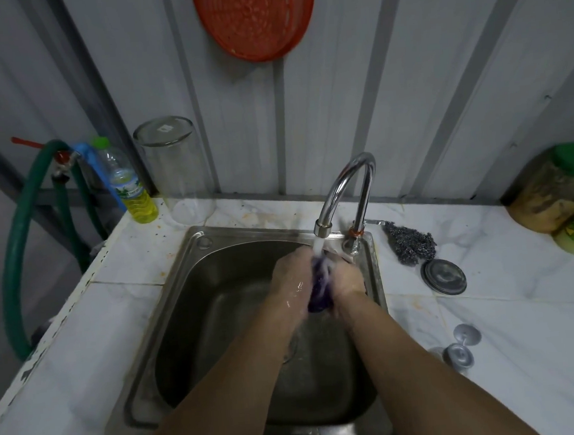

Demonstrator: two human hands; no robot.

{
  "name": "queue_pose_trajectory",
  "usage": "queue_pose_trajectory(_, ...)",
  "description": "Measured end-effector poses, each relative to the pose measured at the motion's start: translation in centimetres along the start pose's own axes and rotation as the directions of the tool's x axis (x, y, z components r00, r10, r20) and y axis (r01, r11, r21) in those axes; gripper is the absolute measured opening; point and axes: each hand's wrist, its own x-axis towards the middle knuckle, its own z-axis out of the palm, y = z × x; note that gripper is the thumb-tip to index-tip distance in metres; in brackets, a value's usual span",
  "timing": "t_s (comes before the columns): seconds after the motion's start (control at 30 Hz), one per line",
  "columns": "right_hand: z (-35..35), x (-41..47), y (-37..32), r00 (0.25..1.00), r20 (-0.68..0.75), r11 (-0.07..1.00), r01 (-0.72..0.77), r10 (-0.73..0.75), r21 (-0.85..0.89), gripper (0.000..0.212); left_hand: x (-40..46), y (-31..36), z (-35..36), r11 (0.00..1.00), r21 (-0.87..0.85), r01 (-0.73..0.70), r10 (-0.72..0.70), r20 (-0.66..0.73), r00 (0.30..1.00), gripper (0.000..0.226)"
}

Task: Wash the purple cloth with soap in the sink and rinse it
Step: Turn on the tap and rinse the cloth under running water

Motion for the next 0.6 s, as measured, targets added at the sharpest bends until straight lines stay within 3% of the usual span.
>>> queue_pose_trajectory(0.03, 0.0, -0.5, 0.3, 0.997, 0.030, 0.993, -0.080, 0.078, 0.087, 0.034, -0.2, -0.2, -0.1, 0.999, -0.038, 0.003, -0.003, -0.007, 1.000, 0.030)
queue_pose_trajectory(0.1, -0.1, -1.5, 1.0, 0.996, 0.056, 0.981, -0.081, 0.072, 0.178, 0.028, -0.4, -0.7, -0.2, 0.987, -0.160, 0.031, -0.036, -0.024, 0.999, 0.028)
queue_pose_trajectory(0.2, -0.5, -3.9, 1.9, 0.969, 0.024, 0.957, 0.241, -0.248, 0.163, 0.014, -0.1, -0.8, -0.8, 0.967, -0.252, -0.021, -0.011, -0.124, 0.992, 0.024)
queue_pose_trajectory(0.27, -0.7, -5.5, 3.1, 0.838, 0.109, 0.844, 0.536, -0.535, 0.023, 0.027, 0.4, -0.2, -0.8, 0.988, -0.156, -0.018, -0.010, -0.175, 0.985, 0.029)
queue_pose_trajectory(0.33, -0.5, -6.1, 3.9, 0.735, 0.165, 0.731, 0.675, -0.657, -0.096, 0.042, 0.5, 0.2, -0.2, 0.999, 0.004, 0.045, -0.044, -0.145, 0.988, 0.025)
queue_pose_trajectory(0.4, -0.5, -6.0, 3.7, 0.731, 0.126, 0.724, 0.682, -0.670, -0.103, 0.047, 0.1, 0.1, 0.5, 0.993, 0.011, 0.121, -0.120, -0.062, 0.991, 0.021)
queue_pose_trajectory(0.47, -0.4, -5.4, 3.1, 0.770, 0.059, 0.765, 0.638, -0.635, -0.091, 0.046, -0.1, -0.6, 0.7, 0.992, -0.068, 0.109, -0.111, -0.030, 0.993, 0.025)
queue_pose_trajectory(0.53, -0.6, -4.6, 2.2, 0.801, -0.008, 0.798, 0.595, -0.598, -0.095, 0.034, -0.5, -1.4, 1.1, 0.982, -0.176, 0.070, -0.085, -0.079, 0.993, 0.026)
queue_pose_trajectory(0.6, -0.3, -4.1, 1.4, 0.860, -0.003, 0.857, 0.510, -0.511, 0.078, 0.018, -0.7, -1.3, 1.8, 0.991, -0.116, -0.062, 0.042, -0.160, 0.986, 0.027)
